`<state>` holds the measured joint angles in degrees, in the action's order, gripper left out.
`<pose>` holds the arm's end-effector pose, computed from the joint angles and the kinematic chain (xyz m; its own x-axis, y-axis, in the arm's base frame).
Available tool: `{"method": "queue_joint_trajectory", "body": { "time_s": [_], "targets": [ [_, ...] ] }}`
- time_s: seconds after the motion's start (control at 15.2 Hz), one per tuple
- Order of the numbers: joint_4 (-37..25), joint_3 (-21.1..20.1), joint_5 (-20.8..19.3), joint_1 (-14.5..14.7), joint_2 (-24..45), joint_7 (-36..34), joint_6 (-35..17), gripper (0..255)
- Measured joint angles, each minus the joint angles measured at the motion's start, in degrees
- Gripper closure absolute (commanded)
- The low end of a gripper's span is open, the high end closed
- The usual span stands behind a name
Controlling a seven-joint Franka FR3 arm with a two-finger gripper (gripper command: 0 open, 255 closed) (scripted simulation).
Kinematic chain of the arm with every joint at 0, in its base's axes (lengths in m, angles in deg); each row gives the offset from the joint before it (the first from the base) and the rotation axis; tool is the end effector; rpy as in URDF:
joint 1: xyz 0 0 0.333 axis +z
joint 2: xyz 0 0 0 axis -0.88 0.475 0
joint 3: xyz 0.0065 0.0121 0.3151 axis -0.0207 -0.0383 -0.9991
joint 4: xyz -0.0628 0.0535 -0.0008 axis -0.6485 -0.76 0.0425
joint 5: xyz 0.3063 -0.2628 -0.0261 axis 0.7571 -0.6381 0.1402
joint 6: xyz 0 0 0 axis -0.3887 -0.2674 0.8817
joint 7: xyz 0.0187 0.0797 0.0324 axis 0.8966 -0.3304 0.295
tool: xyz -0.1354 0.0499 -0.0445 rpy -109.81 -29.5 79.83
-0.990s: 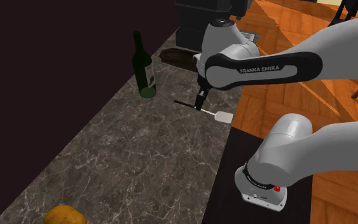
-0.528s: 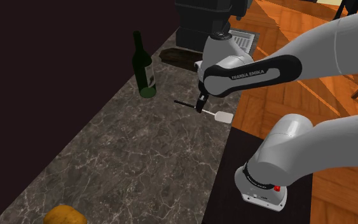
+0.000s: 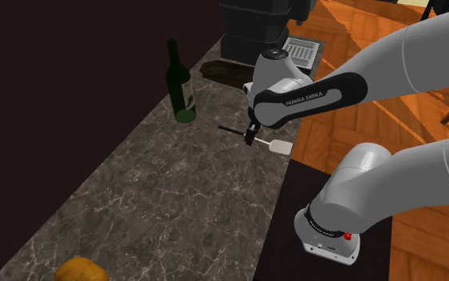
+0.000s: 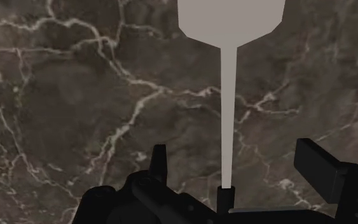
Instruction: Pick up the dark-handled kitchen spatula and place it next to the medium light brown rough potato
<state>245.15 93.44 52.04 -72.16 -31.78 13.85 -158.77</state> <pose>0.3286 -0.1466 0.2860 0.9955 0.0677 0.0662 0.0679 -0.9977 -0.0006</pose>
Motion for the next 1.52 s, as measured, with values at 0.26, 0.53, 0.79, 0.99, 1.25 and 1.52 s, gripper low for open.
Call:
{"method": "queue_joint_trajectory", "body": {
  "time_s": [0.26, 0.53, 0.79, 0.99, 1.25, 1.52],
  "targets": [
    [0.0, 0.02, 0.0, 0.0, 0.04, 0.01, -0.05, 255],
    [0.0, 0.02, 0.0, 0.0, 0.04, 0.01, -0.05, 255],
    [0.0, 0.01, 0.0, 0.0, 0.04, 0.01, -0.05, 255],
    [-0.51, -0.06, 0.01, -0.06, -0.54, 0.05, 1.03, 255],
    [-2.0, -0.63, 0.1, -0.21, -3.3, -0.13, 5.24, 255],
    [-3.95, -1.21, 0.33, -0.21, -5.53, -0.31, 9.39, 255]
  ]
}}
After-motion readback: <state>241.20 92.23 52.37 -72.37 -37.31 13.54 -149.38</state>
